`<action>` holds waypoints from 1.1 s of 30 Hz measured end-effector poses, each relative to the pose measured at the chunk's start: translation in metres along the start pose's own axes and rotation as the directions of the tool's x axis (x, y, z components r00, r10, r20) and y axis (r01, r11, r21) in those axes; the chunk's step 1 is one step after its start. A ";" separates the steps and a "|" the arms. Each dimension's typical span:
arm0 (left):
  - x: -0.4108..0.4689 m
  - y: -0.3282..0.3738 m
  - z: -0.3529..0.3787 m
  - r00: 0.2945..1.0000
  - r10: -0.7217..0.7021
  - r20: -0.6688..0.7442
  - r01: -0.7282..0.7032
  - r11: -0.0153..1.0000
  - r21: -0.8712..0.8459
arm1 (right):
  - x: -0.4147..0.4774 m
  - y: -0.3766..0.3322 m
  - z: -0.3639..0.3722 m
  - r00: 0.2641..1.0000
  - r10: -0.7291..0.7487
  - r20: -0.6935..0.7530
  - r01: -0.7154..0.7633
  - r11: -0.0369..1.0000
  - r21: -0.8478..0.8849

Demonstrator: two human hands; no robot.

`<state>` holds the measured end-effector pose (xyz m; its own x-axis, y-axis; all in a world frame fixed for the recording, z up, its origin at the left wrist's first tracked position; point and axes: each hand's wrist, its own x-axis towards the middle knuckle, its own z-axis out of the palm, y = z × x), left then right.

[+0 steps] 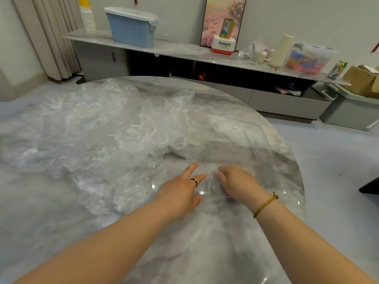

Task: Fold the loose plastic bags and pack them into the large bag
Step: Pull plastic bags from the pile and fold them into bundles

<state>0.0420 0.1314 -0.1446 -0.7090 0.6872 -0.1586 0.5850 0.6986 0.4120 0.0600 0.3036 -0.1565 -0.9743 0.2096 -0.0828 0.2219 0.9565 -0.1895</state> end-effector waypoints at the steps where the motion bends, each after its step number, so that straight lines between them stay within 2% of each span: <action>1: -0.006 -0.002 -0.003 1.000 -0.004 -0.016 0.004 1.000 0.023 | -0.008 -0.003 -0.002 1.000 -0.019 -0.015 0.019 0.999 0.030; 4: -0.024 -0.010 -0.010 0.999 0.012 -0.047 -0.009 0.998 0.064 | -0.031 -0.012 -0.010 0.985 -0.056 -0.162 0.065 0.997 0.047; 8: -0.057 -0.035 -0.020 0.993 -0.003 -0.114 0.012 0.997 0.077 | -0.057 -0.049 -0.017 0.896 -0.153 -0.417 0.188 0.981 0.043; 11: -0.079 -0.055 -0.029 0.987 -0.088 -0.137 0.094 0.995 0.037 | -0.067 -0.088 -0.011 0.912 -0.304 -0.274 0.334 0.940 0.070; 13: -0.089 -0.066 -0.034 0.976 -0.150 -0.156 0.149 0.989 -0.021 | -0.072 -0.115 0.001 0.911 -0.351 -0.218 0.367 0.930 0.037; 18: -0.107 -0.099 -0.031 0.962 -0.236 -0.135 0.231 0.971 -0.057 | -0.070 -0.157 0.040 0.919 -0.338 -0.205 0.352 0.935 0.036; 20: -0.111 -0.114 -0.024 0.962 -0.254 -0.098 0.248 0.966 -0.067 | -0.069 -0.166 0.047 0.936 -0.321 -0.146 0.336 0.938 0.087; 23: -0.115 -0.125 -0.016 0.976 -0.204 -0.078 0.202 0.979 -0.040 | -0.060 -0.172 0.052 0.940 -0.309 -0.144 0.320 0.945 0.064; 25: -0.114 -0.127 -0.015 0.983 -0.159 -0.087 0.159 0.987 -0.012 | -0.055 -0.171 0.052 0.952 -0.274 -0.136 0.289 0.951 0.111; 28: -0.112 -0.126 -0.016 0.981 -0.132 -0.142 0.135 0.991 0.015 | -0.049 -0.165 0.052 0.972 -0.158 -0.175 0.203 0.941 0.273; 33: -0.110 -0.114 -0.030 0.923 -0.155 -0.352 0.140 0.988 -0.070 | -0.049 -0.155 0.023 0.976 0.012 -0.217 0.116 0.816 0.566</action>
<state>0.0416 -0.0296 -0.1473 -0.8840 0.4554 0.1057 0.4512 0.7721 0.4476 0.0742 0.1405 -0.1457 -0.9569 0.2599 0.1295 0.0904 0.6904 -0.7178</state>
